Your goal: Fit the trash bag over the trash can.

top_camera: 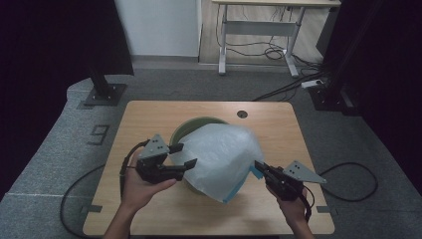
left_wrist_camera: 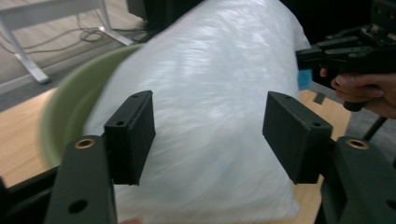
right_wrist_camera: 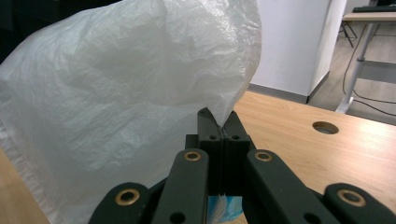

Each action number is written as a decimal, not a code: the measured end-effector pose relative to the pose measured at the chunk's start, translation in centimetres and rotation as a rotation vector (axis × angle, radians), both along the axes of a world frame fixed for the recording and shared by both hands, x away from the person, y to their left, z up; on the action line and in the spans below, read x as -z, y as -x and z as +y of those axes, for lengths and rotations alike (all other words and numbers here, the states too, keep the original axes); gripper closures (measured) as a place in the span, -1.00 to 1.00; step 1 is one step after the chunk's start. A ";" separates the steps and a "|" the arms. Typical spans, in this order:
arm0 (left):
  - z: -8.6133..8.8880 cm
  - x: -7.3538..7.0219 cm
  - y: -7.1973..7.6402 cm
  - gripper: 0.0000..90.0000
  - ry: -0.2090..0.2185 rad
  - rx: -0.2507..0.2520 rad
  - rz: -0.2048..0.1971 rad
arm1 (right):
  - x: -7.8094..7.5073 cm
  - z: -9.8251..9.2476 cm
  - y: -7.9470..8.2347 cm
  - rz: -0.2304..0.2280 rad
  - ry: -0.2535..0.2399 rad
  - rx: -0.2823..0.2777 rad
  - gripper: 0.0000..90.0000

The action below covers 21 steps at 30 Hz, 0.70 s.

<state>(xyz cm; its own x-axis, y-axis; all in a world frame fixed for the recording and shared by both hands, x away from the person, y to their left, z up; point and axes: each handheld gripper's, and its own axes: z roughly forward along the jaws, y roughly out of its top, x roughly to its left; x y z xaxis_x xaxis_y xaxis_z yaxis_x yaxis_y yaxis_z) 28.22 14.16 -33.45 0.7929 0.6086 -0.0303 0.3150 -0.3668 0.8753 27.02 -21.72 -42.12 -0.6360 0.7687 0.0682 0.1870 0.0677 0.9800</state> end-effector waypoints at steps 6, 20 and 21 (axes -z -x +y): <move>-2.2 0.4 -0.2 -0.29 -0.031 0.044 0.015 | -0.8 0.7 0.1 -0.002 0.004 -0.016 0.96; -4.9 1.1 -1.1 -0.28 -0.080 0.090 0.041 | -1.4 2.1 0.1 -0.007 0.033 -0.042 0.96; -4.9 1.1 -1.1 -0.21 -0.080 0.090 0.041 | -1.4 2.2 0.1 -0.007 0.033 -0.044 0.96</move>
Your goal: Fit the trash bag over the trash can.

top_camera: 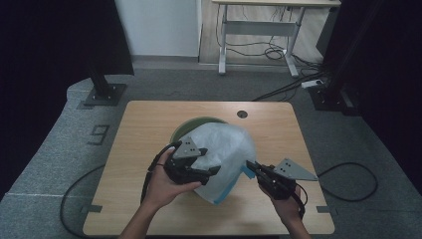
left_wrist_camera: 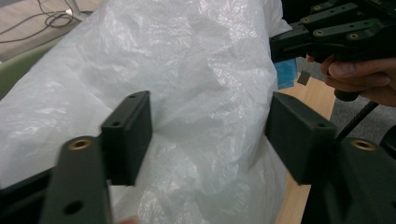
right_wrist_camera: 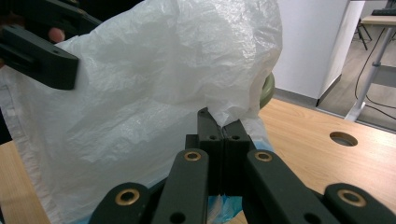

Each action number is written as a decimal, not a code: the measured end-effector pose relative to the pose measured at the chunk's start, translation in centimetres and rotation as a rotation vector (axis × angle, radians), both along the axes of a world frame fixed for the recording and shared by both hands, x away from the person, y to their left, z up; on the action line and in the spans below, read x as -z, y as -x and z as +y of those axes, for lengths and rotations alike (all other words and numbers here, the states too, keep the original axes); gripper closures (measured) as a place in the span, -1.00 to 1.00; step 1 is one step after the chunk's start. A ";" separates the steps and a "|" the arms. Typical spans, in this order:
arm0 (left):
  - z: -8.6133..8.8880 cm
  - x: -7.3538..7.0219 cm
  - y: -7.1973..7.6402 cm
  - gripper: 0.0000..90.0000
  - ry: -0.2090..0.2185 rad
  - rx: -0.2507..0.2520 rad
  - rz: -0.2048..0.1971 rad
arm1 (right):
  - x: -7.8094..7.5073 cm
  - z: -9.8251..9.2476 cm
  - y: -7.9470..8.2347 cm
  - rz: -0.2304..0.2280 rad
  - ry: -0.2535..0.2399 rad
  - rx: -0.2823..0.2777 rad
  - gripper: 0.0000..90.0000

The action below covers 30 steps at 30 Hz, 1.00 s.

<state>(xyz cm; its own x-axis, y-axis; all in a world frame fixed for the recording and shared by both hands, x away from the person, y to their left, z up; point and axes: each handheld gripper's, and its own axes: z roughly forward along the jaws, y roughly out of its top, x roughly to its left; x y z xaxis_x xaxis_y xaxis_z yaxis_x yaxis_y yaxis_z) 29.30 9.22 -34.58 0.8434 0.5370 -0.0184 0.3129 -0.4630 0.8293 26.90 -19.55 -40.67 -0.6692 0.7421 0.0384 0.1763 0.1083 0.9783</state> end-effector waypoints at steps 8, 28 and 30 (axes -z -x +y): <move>0.7 0.6 -0.4 0.15 0.049 -0.002 0.014 | -0.3 0.4 -0.3 0.005 0.008 -0.008 0.96; 2.2 0.5 -1.3 0.92 0.202 0.014 0.076 | 0.4 0.1 0.0 0.010 -0.012 -0.002 0.39; 2.4 0.4 -1.5 0.94 0.216 -0.003 0.081 | 0.7 -0.3 0.5 0.000 -0.029 0.008 0.30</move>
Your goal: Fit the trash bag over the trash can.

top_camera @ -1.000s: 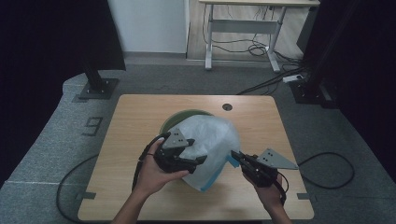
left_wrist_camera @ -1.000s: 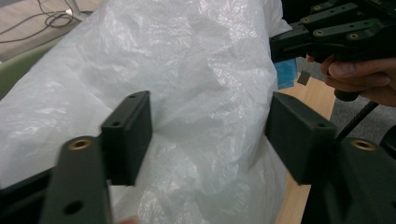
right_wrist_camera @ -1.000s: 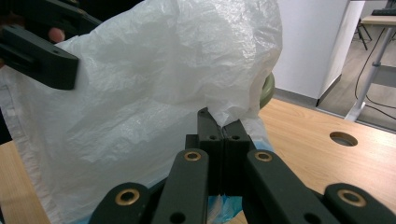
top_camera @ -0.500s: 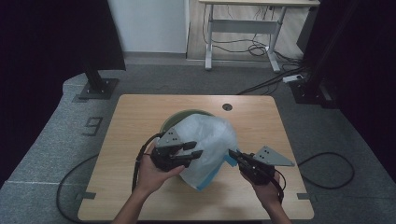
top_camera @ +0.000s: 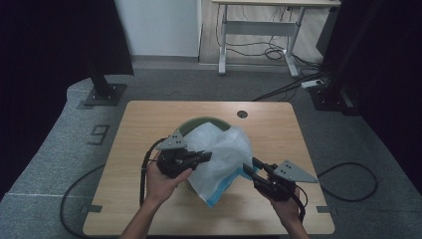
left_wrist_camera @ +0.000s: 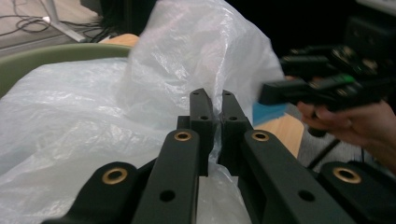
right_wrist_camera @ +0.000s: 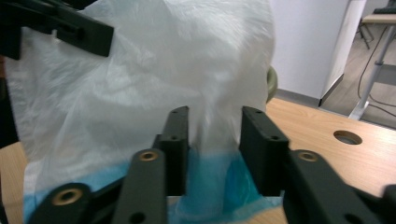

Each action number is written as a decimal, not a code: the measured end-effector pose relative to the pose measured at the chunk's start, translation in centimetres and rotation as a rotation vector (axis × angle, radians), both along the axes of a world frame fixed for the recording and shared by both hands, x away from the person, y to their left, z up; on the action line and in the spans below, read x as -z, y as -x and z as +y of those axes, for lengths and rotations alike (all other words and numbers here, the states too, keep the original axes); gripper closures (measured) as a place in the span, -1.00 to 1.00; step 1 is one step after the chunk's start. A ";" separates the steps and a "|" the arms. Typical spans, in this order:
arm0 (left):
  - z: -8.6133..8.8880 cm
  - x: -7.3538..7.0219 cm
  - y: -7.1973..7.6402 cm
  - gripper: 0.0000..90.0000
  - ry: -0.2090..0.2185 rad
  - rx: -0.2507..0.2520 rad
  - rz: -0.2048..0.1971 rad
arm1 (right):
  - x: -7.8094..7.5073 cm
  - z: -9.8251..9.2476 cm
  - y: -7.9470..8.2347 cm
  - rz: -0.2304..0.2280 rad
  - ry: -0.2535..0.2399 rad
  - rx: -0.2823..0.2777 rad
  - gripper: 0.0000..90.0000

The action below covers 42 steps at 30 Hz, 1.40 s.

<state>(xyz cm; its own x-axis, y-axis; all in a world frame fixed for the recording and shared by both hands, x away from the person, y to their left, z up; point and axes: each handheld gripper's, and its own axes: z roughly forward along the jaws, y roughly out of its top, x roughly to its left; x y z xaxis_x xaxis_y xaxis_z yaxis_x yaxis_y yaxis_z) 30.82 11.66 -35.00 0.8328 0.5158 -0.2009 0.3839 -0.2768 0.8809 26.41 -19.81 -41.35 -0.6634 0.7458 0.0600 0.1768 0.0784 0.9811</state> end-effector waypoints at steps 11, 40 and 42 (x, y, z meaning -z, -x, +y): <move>0.7 0.1 -0.8 0.98 0.054 -0.042 0.042 | 1.4 -1.2 4.1 -0.058 -0.024 0.052 0.12; 1.2 0.3 -1.0 0.97 0.062 -0.060 0.042 | 1.2 -0.1 3.9 -0.026 -0.074 0.071 0.98; 1.5 0.3 -1.0 0.97 0.068 -0.071 0.037 | 1.1 -0.1 3.7 -0.033 -0.051 0.075 0.98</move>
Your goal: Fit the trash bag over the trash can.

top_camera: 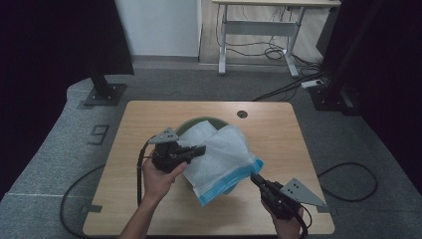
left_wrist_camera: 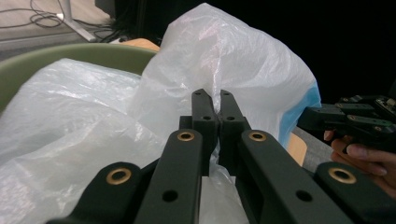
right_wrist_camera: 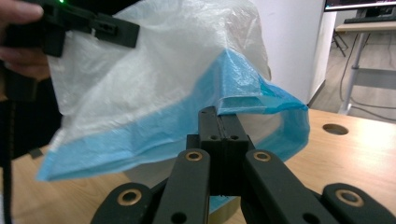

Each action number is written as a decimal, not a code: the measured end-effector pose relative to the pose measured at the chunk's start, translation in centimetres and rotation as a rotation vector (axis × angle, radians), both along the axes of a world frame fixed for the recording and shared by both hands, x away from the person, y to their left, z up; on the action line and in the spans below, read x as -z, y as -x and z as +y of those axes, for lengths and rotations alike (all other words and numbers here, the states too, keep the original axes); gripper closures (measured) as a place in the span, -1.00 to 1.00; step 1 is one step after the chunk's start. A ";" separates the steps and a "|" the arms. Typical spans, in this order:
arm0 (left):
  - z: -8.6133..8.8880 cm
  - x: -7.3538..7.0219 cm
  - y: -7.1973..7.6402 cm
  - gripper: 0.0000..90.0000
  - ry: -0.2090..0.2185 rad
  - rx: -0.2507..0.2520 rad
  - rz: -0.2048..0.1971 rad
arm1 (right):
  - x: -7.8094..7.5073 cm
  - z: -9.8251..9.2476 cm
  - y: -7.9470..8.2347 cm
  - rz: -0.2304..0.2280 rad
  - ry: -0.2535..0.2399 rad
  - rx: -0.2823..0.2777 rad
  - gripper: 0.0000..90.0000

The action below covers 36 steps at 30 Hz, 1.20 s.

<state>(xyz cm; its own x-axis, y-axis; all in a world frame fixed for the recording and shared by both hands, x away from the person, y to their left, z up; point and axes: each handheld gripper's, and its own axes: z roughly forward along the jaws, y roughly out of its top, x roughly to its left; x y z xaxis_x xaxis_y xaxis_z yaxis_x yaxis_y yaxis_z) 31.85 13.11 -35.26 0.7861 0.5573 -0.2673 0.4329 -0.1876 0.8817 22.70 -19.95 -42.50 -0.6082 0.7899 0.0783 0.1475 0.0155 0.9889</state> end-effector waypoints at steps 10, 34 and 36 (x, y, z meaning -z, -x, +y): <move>2.0 -0.4 -0.7 0.97 0.086 -0.074 -0.037 | -0.3 -1.0 -1.5 0.017 0.027 0.036 0.98; 6.9 0.4 1.0 0.89 0.085 -0.095 -0.037 | -2.6 0.9 -2.7 -0.037 0.139 0.029 0.98; 6.7 0.1 1.1 0.75 0.081 -0.084 -0.045 | -2.4 1.1 -2.5 -0.037 0.150 0.018 0.98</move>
